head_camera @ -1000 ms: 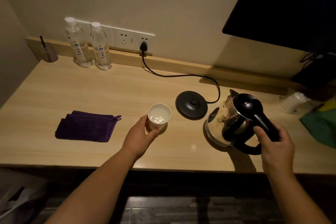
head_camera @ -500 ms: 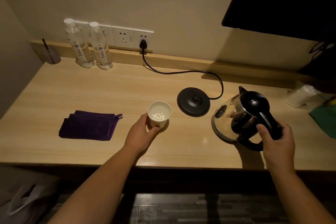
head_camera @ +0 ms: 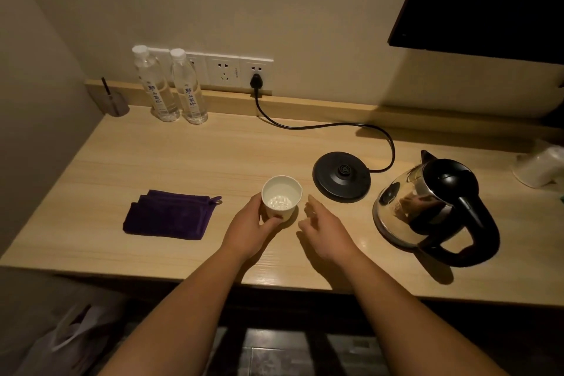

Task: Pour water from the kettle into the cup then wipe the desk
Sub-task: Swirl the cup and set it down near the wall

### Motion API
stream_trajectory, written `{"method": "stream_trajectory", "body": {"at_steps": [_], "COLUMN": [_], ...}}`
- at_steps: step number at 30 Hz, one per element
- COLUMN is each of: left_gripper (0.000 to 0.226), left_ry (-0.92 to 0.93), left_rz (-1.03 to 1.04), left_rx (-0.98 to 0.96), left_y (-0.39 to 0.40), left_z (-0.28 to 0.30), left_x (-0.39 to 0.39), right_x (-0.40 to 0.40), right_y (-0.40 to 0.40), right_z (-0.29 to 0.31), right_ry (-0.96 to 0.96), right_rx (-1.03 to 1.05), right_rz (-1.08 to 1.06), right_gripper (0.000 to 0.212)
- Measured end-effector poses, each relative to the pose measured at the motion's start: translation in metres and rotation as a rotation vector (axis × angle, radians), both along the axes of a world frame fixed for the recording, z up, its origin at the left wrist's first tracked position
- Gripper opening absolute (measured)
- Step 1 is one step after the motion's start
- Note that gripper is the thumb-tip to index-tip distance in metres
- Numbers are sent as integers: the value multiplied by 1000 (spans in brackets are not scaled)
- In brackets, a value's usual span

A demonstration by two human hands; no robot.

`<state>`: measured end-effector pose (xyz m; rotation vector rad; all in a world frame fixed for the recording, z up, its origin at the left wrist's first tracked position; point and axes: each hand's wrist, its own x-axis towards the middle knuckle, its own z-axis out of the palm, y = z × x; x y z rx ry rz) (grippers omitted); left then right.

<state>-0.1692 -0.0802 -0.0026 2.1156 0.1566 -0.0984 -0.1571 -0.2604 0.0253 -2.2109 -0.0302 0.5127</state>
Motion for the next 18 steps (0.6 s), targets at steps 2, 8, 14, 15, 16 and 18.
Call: {"method": "stream_trajectory", "body": {"at_steps": [2,8,14,15,16,18], "left_gripper": [56,55,55,55,55,56], "left_ry": [6,9,-52,-59,-64,-74], "left_rz": [-7,-26,-43,-54,-64,-81], "left_rx": [-5,-10,-1,9,19,28], "left_y": [1,15,40,45,50,58], "left_z": [0,5,13,14,14,13], "left_x": [1,20,69,79,90,112], "right_x": [9,35,82,90,98,115], "right_y": [9,26,52,56,61,69], "right_z": [-6,-6,4,4,5,4], "right_ry": [24,-33,-87,-90,-94,-104], "right_rx": [101,147,145,140,141,163], "right_rz": [-8,-16,-10,-23,-32,-51], "right_gripper": [64,47,47,47,47,46]}}
